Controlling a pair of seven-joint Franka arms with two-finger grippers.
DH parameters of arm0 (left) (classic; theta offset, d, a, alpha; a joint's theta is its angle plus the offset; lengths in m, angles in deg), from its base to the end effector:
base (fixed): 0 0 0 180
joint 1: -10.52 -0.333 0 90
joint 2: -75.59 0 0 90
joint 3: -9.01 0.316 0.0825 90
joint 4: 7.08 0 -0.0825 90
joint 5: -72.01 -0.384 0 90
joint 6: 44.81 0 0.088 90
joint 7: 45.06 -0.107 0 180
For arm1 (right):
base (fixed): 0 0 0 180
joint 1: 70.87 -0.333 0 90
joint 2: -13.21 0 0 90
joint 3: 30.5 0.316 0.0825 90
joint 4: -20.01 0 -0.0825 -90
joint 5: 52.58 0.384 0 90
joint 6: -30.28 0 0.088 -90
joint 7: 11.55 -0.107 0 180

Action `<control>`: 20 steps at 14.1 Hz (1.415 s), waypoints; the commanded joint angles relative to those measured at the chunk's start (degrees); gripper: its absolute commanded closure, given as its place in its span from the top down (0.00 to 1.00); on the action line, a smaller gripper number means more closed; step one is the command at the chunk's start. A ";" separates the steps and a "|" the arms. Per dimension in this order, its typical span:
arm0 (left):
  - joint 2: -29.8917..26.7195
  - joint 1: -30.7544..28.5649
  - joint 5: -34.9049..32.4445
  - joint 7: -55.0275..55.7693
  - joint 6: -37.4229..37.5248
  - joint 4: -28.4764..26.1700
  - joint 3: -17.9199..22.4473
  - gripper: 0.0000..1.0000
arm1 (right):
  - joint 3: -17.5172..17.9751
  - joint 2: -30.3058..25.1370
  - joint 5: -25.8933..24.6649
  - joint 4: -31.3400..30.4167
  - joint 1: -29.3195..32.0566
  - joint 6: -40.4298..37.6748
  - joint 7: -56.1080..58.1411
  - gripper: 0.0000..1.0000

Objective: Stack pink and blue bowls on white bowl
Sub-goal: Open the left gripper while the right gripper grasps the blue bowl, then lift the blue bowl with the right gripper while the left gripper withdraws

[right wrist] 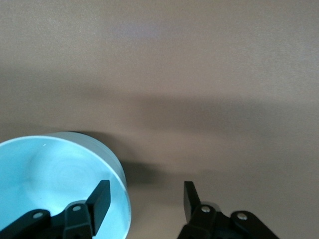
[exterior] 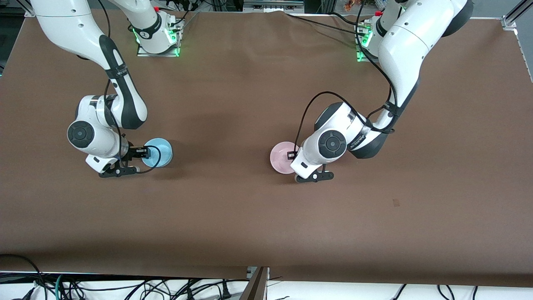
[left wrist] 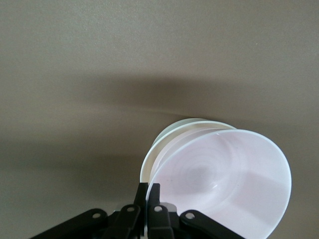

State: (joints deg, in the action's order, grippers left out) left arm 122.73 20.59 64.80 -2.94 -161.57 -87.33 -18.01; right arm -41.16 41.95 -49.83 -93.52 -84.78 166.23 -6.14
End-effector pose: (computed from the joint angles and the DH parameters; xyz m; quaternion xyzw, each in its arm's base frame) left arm 0.6136 -0.3708 0.2430 0.9893 0.0696 -0.1136 0.0598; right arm 0.6001 0.0368 0.2060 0.9961 0.0663 -0.0508 0.0283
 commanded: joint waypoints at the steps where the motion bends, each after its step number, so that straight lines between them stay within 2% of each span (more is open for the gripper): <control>1: 0.58 0.48 0.27 0.59 -0.13 0.98 0.21 0.00 | -0.15 1.05 0.76 0.15 -1.03 1.51 -1.98 0.57; 2: 0.58 0.39 0.27 0.59 -0.13 0.98 0.21 0.00 | -0.15 1.14 0.94 0.06 -1.20 1.51 -2.42 0.50; 3: 0.58 0.39 0.18 0.59 -0.13 0.98 0.21 0.28 | -0.15 1.05 1.03 0.15 -1.21 1.42 -3.03 0.42; 4: 0.49 0.31 0.01 0.41 -0.04 0.89 0.29 0.99 | -0.15 1.05 1.03 0.15 -1.21 1.42 -3.21 0.28; 7: 0.14 -0.13 0.27 0.41 0.05 1.33 0.21 1.00 | -0.15 0.87 1.11 0.77 -1.21 0.72 -3.57 0.00; 11: -1.08 -1.01 0.01 0.15 0.57 1.59 0.21 1.00 | -0.15 0.00 1.11 1.64 -1.12 -1.38 -3.13 0.00; 15: -4.68 -5.13 -0.69 -0.38 1.89 1.77 0.20 1.00 | -0.24 -0.09 1.38 10.32 -0.59 -14.45 -3.21 0.00; 18: -7.41 -8.82 -0.70 -3.95 2.24 1.77 0.29 1.00 | -0.33 0.08 7.16 15.78 -0.42 -21.50 -3.30 0.00; 20: -9.08 -11.72 -0.78 -11.76 4.34 1.77 0.29 1.00 | -0.15 -0.18 7.53 16.32 -0.94 -22.22 -3.48 0.00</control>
State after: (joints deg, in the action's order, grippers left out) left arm 116.15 11.30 64.67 -8.34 -159.64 -84.71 -17.68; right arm -41.46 41.82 -43.65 -78.40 -85.45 145.99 -9.20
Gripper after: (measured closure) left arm 0.000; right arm 0.969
